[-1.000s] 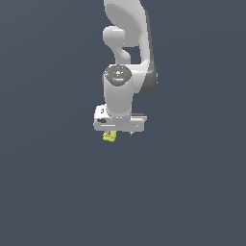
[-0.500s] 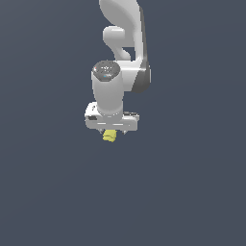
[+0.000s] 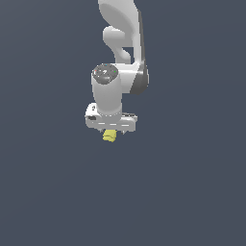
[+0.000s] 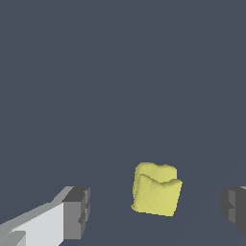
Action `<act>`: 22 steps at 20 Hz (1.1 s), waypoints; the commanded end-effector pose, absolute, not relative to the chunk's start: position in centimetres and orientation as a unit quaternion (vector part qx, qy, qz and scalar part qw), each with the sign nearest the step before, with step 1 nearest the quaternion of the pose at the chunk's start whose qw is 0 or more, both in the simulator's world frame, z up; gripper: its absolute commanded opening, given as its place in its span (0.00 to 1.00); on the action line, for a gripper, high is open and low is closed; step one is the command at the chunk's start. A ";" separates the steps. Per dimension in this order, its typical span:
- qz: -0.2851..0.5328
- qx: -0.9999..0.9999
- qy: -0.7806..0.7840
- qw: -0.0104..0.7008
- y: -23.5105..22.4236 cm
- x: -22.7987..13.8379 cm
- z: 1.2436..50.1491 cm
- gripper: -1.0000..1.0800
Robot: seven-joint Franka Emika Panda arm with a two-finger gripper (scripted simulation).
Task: Pick up the object and move it to a goal position.
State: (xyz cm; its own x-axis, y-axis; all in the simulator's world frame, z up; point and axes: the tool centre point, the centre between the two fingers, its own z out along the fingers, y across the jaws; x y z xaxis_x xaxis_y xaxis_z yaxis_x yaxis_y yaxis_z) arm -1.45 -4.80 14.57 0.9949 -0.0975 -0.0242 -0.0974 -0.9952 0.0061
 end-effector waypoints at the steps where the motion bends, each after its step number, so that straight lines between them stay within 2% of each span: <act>1: -0.011 0.998 -0.058 0.002 -5.1 -2.1 13.7 0.96; 13: -0.002 0.993 -0.116 0.000 -6.9 -6.6 8.9 0.96; 22: -0.001 0.992 -0.125 0.000 -7.2 -7.4 8.2 0.96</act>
